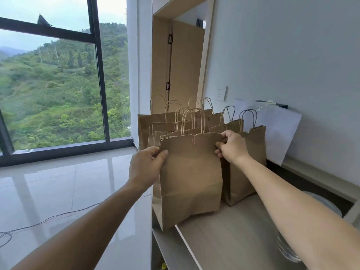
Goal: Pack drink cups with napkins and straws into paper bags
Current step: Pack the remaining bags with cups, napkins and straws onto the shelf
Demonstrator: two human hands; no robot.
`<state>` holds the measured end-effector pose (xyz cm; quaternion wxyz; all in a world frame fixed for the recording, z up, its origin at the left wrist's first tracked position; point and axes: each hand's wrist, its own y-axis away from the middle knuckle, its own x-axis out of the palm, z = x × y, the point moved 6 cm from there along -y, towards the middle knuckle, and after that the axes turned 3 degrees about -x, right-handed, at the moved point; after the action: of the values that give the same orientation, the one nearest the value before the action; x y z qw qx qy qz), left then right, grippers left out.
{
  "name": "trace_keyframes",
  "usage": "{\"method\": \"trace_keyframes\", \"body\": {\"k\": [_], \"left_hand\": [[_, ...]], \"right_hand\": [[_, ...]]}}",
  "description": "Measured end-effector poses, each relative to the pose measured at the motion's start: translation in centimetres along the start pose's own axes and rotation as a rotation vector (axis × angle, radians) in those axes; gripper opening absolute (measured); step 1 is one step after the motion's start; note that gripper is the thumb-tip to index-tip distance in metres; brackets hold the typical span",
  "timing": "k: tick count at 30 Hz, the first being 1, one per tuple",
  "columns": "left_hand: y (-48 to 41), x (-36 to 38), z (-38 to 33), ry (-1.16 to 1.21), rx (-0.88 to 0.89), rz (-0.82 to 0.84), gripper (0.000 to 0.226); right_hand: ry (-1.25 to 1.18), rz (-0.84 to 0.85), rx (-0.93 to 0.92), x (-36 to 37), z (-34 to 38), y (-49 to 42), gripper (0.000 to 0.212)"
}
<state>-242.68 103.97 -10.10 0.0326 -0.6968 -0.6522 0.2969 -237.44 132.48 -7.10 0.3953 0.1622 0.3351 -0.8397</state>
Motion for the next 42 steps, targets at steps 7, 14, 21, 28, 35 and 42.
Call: {"method": "trace_keyframes", "body": {"k": [7,14,21,28,35,42], "left_hand": [[-0.9,3.1,1.2,0.021,0.045,0.021,0.03],[-0.8,4.6,0.6,0.02,0.171,-0.012,0.035],[-1.5,4.8,0.5,-0.011,0.173,0.014,0.028],[-0.9,4.6,-4.8,-0.302,0.56,-0.128,0.074],[3.3,10.2,-8.3,-0.812,0.862,0.043,0.067],[9.4,14.5,-12.6,-0.824,0.897,0.269,0.063]], "right_hand": [[0.261,-0.074,-0.076,-0.5,-0.9,-2.3,0.019],[0.343,-0.146,-0.081,-2.3,-1.7,-2.8,0.02],[0.288,-0.157,-0.079,-2.3,-1.8,-1.6,0.025],[0.276,-0.212,-0.131,-2.2,-0.3,2.5,0.046],[0.476,-0.064,0.041,-4.0,-2.9,9.1,0.062],[0.588,-0.148,0.219,-12.7,-3.9,18.8,0.061]]}}
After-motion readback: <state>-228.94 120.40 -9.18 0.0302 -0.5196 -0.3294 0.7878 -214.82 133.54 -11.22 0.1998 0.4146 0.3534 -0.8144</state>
